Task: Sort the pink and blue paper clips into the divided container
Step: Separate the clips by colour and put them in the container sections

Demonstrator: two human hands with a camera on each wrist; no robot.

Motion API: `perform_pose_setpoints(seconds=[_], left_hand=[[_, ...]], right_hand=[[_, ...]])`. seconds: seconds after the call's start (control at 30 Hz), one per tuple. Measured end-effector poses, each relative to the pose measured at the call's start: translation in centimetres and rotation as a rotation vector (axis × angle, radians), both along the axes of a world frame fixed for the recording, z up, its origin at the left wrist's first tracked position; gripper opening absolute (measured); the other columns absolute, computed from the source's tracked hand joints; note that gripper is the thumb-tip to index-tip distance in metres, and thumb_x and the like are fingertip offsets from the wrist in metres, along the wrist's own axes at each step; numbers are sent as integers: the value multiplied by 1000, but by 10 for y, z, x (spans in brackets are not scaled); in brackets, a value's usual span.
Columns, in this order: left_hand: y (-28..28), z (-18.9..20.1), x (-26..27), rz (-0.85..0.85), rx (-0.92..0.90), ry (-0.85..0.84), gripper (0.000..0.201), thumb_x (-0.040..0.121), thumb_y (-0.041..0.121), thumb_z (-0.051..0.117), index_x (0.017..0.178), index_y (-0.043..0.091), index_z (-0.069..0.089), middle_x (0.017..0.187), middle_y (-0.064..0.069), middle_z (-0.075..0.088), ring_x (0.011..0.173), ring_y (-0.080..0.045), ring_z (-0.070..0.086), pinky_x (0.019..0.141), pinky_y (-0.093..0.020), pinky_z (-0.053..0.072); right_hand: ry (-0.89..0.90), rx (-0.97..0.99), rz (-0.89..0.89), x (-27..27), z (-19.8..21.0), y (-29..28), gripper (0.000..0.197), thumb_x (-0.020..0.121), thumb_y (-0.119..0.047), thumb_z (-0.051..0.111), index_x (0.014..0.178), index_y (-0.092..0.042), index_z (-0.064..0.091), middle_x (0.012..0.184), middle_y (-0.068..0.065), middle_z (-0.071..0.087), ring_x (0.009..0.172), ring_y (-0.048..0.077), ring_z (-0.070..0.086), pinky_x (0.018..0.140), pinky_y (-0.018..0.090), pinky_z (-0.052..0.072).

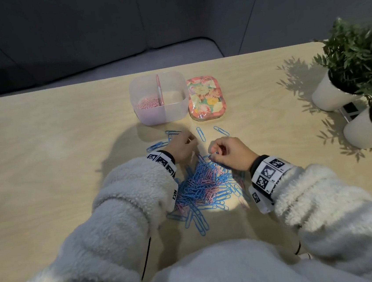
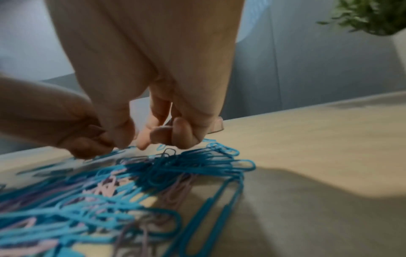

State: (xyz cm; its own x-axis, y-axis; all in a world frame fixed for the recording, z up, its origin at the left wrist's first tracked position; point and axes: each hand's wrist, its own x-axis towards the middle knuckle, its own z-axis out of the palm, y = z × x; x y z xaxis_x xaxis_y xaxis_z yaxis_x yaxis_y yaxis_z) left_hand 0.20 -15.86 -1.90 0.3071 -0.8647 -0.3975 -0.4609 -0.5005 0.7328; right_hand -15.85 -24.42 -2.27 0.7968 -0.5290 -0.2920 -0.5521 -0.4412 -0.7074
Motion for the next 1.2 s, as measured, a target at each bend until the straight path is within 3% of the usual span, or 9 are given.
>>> perform_pose_setpoints(seconds=[0.1, 0.3, 0.43, 0.57, 0.67, 0.8, 0.93, 1.07, 1.2], left_hand=[[2, -3, -6, -162, 30, -92, 8, 88, 20, 57, 91, 12, 56, 89, -10, 62, 77, -20, 53, 71, -29, 40], [5, -2, -4, -327, 46, -267, 18, 88, 19, 57, 97, 3, 59, 104, -14, 62, 96, -28, 57, 75, -27, 37], [10, -5, 7, -277, 46, -260, 18, 89, 17, 54, 95, 1, 59, 104, -15, 63, 98, -30, 58, 81, -32, 42], [13, -2, 12, -202, -16, -237, 19, 93, 12, 47, 95, -3, 57, 101, -20, 63, 92, -30, 57, 75, -31, 39], [14, 3, 17, -135, -18, -201, 18, 95, 18, 47, 92, 2, 56, 91, -14, 59, 82, -21, 50, 70, -26, 33], [13, 1, 22, -110, 29, -214, 17, 93, 18, 50, 99, 4, 59, 98, -12, 63, 85, -19, 51, 72, -27, 39], [13, 7, 19, -64, 33, -41, 24, 94, 13, 48, 109, 1, 61, 89, -3, 57, 80, -14, 52, 58, -17, 38], [5, 12, 9, 170, 192, 413, 28, 94, 10, 37, 70, 13, 51, 58, 1, 40, 40, -5, 34, 35, -14, 24], [-4, 12, 6, 291, 206, 617, 34, 96, 23, 31, 63, 20, 38, 40, 10, 34, 33, -3, 27, 31, -14, 14]], right_hand=[[95, -152, 90, 4, -2, 1, 21, 77, -14, 67, 67, -23, 52, 73, 2, 55, 67, 19, 49, 69, 34, 45], [60, -185, 73, 4, 1, -1, 26, 85, -11, 56, 64, -24, 48, 70, -9, 51, 70, 16, 51, 71, 34, 47], [-179, 149, -356, -4, 8, -20, 33, 90, 0, 51, 66, -23, 48, 62, -5, 55, 50, -4, 53, 53, 8, 41], [-290, 596, -640, -15, 17, -27, 33, 88, 8, 32, 72, -10, 53, 55, 6, 52, 33, 7, 43, 38, 12, 26], [-151, 381, -457, -18, 13, -23, 31, 88, -7, 44, 62, -16, 59, 57, 6, 50, 43, 17, 43, 44, 17, 34], [278, -162, -33, -19, 8, -16, 17, 74, -39, 70, 86, -28, 64, 79, -3, 63, 73, 19, 54, 72, 31, 44], [292, -243, -31, -19, 11, -21, 10, 79, -26, 67, 77, -27, 57, 77, -6, 57, 76, 18, 51, 71, 31, 40], [125, 31, -179, -34, 12, -38, 33, 79, -6, 67, 55, -25, 53, 56, -8, 57, 49, -3, 52, 62, 24, 44], [150, 54, -247, -47, 19, -48, 34, 77, 1, 66, 51, -19, 57, 53, -1, 56, 47, -1, 50, 56, 19, 41]])
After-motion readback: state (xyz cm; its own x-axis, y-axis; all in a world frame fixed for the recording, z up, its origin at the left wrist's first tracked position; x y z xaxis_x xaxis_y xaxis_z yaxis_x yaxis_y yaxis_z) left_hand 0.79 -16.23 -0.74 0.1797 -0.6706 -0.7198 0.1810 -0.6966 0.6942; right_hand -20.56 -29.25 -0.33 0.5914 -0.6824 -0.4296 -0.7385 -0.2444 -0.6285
